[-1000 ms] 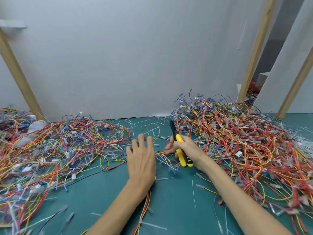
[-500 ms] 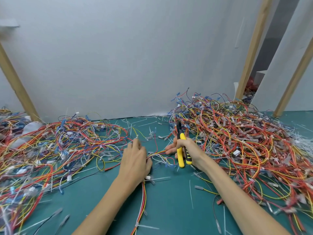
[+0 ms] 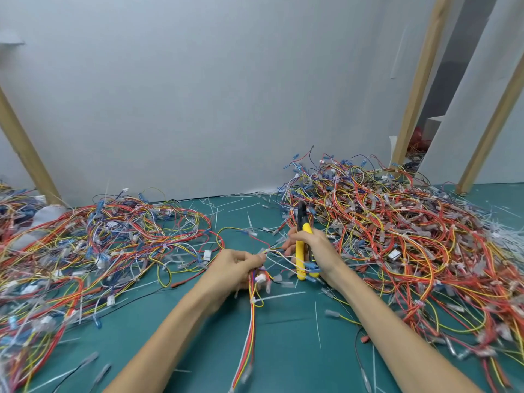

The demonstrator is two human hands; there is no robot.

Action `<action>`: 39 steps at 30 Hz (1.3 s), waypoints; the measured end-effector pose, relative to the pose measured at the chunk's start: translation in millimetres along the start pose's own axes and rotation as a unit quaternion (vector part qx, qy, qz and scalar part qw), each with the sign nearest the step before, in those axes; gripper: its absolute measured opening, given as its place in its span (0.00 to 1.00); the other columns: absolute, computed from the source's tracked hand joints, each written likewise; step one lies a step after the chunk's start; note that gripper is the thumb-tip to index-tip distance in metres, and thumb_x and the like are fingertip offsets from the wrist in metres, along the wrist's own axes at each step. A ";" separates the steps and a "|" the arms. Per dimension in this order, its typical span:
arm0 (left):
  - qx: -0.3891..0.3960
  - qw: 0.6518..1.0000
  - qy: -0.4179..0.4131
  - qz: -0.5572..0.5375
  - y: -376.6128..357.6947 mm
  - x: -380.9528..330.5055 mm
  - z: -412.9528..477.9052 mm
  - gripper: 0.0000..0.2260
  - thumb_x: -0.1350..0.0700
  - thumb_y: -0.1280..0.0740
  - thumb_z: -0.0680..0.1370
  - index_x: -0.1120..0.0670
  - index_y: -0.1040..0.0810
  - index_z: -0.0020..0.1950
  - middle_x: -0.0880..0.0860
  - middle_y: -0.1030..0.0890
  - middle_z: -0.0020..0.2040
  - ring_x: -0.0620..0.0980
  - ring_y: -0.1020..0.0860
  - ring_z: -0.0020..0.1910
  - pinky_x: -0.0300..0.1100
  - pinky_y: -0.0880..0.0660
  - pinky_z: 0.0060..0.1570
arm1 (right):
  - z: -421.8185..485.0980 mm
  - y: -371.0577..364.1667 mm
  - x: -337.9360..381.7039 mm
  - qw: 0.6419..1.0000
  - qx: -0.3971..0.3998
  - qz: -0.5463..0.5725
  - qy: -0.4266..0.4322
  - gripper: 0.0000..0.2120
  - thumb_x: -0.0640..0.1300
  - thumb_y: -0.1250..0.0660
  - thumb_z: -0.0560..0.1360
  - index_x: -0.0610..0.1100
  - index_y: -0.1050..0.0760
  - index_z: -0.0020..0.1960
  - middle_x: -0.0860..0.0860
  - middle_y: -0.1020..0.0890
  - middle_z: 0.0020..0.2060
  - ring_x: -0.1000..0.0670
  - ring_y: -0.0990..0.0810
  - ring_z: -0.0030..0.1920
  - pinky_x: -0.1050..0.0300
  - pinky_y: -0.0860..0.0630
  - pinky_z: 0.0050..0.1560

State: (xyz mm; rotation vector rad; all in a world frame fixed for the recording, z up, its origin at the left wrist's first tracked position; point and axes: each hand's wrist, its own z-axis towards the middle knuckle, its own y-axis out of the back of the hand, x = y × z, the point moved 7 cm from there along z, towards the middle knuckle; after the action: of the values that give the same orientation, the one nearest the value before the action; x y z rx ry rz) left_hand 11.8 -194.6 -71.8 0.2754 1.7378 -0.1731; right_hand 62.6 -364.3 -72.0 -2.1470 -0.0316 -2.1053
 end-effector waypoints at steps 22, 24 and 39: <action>-0.127 0.974 -0.187 0.006 3.0 -3.8 -0.2 0.13 0.58 0.35 0.80 0.59 0.27 0.36 0.46 0.27 0.25 0.42 0.29 0.26 0.30 0.32 0.30 | -4.8 4.4 10.1 0.951 -0.065 0.302 -0.016 0.18 0.55 0.42 0.82 0.42 0.25 0.46 0.40 0.16 0.42 0.44 0.15 0.42 0.51 0.17 0.47; -0.164 0.966 -0.197 0.027 7.8 -4.1 -1.4 0.14 0.58 0.34 0.80 0.57 0.27 0.34 0.47 0.27 0.24 0.42 0.30 0.25 0.32 0.33 0.29 | -5.0 12.5 26.8 0.942 -0.074 0.328 0.002 0.18 0.58 0.43 0.82 0.44 0.28 0.48 0.37 0.16 0.50 0.39 0.16 0.49 0.46 0.19 0.55; -0.293 0.938 -0.184 0.029 33.3 9.5 2.7 0.15 0.52 0.35 0.80 0.58 0.27 0.35 0.49 0.26 0.26 0.46 0.30 0.27 0.40 0.34 0.31 | -49.7 -14.2 31.2 0.938 -0.110 -0.282 0.170 0.21 0.65 0.38 0.77 0.48 0.26 0.39 0.50 0.24 0.27 0.49 0.26 0.26 0.50 0.28 0.29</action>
State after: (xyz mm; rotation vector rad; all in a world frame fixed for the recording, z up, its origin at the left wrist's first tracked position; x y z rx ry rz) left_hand 22.1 -162.5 -80.3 -0.1408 1.3331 0.3199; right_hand 12.4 -358.2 -39.0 -2.0190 -0.4448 -2.9053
